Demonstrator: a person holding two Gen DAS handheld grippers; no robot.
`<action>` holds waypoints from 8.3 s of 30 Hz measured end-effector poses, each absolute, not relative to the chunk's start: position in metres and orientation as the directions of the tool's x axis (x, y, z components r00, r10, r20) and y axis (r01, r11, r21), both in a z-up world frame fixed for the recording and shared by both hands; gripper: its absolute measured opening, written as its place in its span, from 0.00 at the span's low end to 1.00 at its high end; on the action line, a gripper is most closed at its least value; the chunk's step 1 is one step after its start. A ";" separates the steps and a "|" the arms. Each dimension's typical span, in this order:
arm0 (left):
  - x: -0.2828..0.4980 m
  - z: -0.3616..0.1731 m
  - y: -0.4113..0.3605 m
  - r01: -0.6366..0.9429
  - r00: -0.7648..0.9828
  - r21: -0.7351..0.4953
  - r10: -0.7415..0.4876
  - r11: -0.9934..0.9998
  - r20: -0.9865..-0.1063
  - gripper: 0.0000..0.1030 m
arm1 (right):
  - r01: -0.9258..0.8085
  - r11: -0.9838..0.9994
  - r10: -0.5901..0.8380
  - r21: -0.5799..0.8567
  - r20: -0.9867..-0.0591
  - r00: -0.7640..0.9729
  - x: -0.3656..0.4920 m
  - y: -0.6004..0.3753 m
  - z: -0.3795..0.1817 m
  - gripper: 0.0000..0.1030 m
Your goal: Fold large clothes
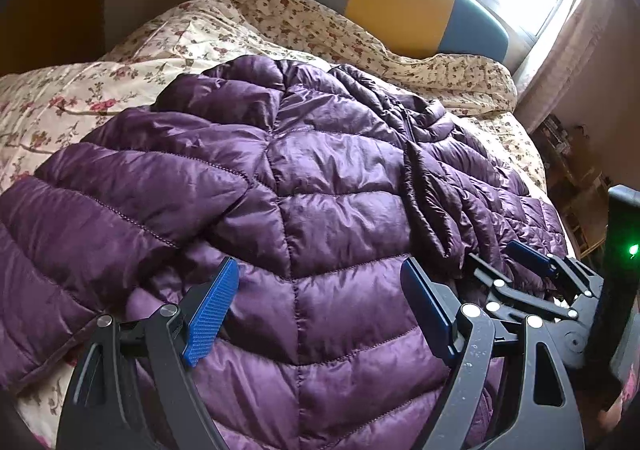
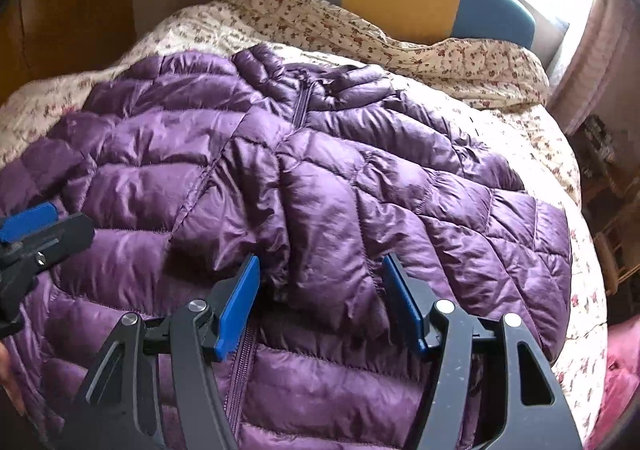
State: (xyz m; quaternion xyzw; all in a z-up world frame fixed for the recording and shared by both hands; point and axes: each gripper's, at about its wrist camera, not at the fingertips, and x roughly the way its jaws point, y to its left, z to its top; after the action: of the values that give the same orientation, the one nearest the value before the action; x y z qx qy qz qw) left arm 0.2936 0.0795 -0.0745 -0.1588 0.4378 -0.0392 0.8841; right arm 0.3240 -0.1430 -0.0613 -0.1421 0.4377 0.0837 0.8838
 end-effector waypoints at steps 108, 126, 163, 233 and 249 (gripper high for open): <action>0.246 0.000 0.155 -0.132 0.794 -0.575 -0.261 0.807 -0.549 0.06 | 0.011 0.966 -0.201 -0.257 -0.727 0.656 0.378 -0.244 -0.102 0.67; 0.363 -0.059 -0.019 0.191 0.532 -0.625 -0.615 0.757 -0.582 0.09 | 0.007 0.983 -0.144 -0.184 -0.745 0.652 0.381 -0.253 -0.102 0.67; 0.245 -0.076 0.100 0.011 0.694 -0.480 -0.352 0.877 -0.628 0.55 | -0.106 0.993 0.105 0.047 -0.760 0.642 0.379 -0.213 -0.056 0.06; 0.326 -0.080 0.090 -0.086 0.656 -0.180 -0.080 0.980 -0.750 0.88 | -0.017 0.999 -0.018 -0.037 -0.767 0.642 0.374 -0.244 -0.087 0.88; 0.177 -0.067 0.091 -0.003 0.656 -0.195 -0.145 0.981 -0.740 0.92 | -0.084 0.996 0.010 -0.037 -0.869 0.495 0.251 -0.307 -0.093 0.93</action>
State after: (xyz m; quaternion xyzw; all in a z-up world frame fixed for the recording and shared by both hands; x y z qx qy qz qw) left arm 0.1774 0.0909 -0.0673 -0.0898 0.4126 -0.0392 0.9056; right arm 0.2511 -0.3067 -0.0926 -0.0369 0.5017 0.0271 0.8638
